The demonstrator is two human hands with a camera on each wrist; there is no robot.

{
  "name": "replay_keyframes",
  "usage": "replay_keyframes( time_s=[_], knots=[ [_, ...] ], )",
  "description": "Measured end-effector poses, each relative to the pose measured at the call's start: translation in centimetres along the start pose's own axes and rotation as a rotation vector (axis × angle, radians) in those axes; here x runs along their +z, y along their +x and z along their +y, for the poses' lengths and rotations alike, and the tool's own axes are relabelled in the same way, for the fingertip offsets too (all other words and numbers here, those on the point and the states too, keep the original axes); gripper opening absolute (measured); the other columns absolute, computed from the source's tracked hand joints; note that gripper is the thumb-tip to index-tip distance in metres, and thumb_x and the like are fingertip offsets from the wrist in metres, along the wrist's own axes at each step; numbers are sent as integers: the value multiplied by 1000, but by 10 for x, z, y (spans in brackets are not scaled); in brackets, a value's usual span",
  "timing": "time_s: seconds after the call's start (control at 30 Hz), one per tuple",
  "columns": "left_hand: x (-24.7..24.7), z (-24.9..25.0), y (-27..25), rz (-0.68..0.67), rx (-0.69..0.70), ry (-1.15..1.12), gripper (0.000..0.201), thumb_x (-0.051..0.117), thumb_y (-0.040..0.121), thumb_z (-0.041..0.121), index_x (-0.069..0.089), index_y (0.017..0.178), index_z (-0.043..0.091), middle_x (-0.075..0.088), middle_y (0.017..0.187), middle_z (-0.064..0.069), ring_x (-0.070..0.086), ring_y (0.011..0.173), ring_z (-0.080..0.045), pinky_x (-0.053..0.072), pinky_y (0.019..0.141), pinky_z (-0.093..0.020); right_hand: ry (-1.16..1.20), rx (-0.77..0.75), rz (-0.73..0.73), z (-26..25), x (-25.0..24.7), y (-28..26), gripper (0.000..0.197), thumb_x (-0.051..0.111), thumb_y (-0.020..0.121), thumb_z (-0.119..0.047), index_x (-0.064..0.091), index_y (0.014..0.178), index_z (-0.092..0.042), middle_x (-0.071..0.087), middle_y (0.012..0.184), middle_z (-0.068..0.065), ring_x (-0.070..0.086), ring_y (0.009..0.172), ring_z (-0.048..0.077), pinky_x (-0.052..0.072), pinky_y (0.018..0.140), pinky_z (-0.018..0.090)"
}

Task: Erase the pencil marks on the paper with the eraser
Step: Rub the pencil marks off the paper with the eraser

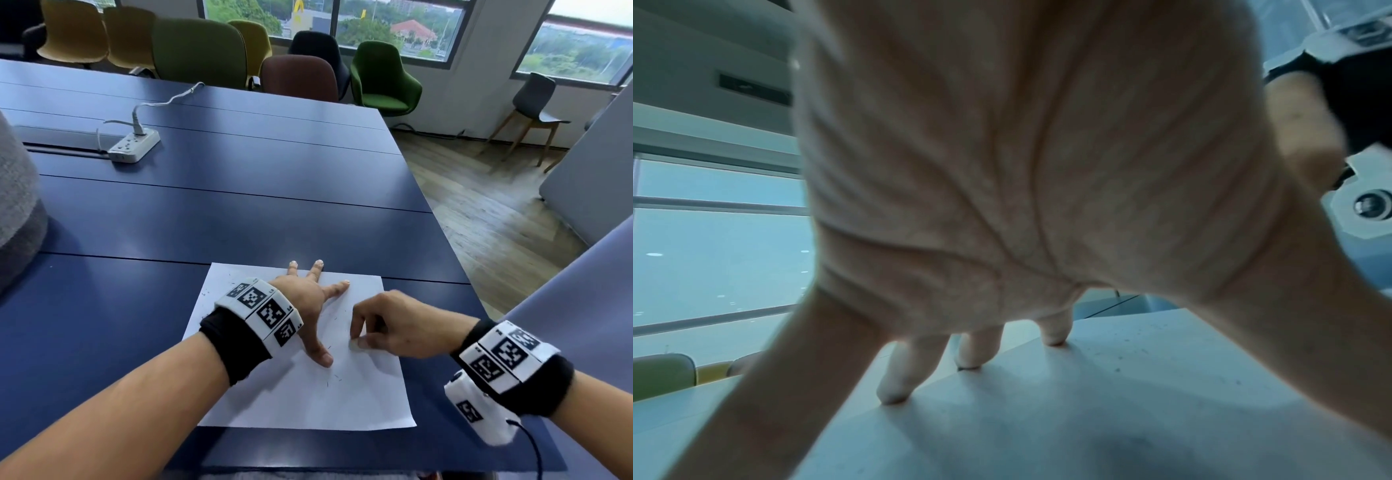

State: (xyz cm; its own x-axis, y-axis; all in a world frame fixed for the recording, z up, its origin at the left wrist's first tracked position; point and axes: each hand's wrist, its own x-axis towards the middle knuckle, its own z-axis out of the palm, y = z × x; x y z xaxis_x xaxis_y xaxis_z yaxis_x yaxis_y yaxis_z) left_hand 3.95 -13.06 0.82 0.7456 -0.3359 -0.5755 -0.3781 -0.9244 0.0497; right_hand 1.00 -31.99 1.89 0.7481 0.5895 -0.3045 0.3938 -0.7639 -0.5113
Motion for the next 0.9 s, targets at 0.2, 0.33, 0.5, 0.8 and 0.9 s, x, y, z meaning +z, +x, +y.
replay_keyframes(
  time_s=[0.2,0.33,0.5,0.8,0.9],
  knots=[
    [0,0,-3,2,9,-8,137,82,55,68,-15,149,50,-27,160,-2,-17,146,-44,20,115,-59,-55,-14,-20,-2,-2,0,13,70,87,-34,68,90,-21,62,66,-6,55,54,7,42,56,13],
    [2,0,-3,38,16,-23,140,83,54,67,-13,153,42,-23,161,-1,-14,147,-43,18,116,-56,-113,23,344,14,-40,24,20,70,87,-34,70,88,-15,69,76,-5,63,66,8,46,61,11],
    [4,-1,-3,64,8,-33,144,84,53,66,-11,155,30,-19,163,0,-13,147,-42,17,117,-53,-150,73,298,27,-33,43,19,69,88,-32,66,84,-13,63,72,-8,60,64,7,45,61,18],
    [3,-1,-4,61,14,-46,146,85,54,64,-14,155,25,-20,162,-1,-15,147,-41,15,120,-53,-42,190,378,46,-46,41,22,73,83,-35,69,81,-13,67,70,-8,59,60,1,42,54,6],
    [3,-2,-4,58,21,-39,146,84,55,64,-15,155,25,-21,162,-1,-15,147,-41,13,120,-52,-61,324,371,57,-63,44,21,72,83,-33,69,82,-12,70,75,-5,64,69,5,41,55,5]
  ],
)
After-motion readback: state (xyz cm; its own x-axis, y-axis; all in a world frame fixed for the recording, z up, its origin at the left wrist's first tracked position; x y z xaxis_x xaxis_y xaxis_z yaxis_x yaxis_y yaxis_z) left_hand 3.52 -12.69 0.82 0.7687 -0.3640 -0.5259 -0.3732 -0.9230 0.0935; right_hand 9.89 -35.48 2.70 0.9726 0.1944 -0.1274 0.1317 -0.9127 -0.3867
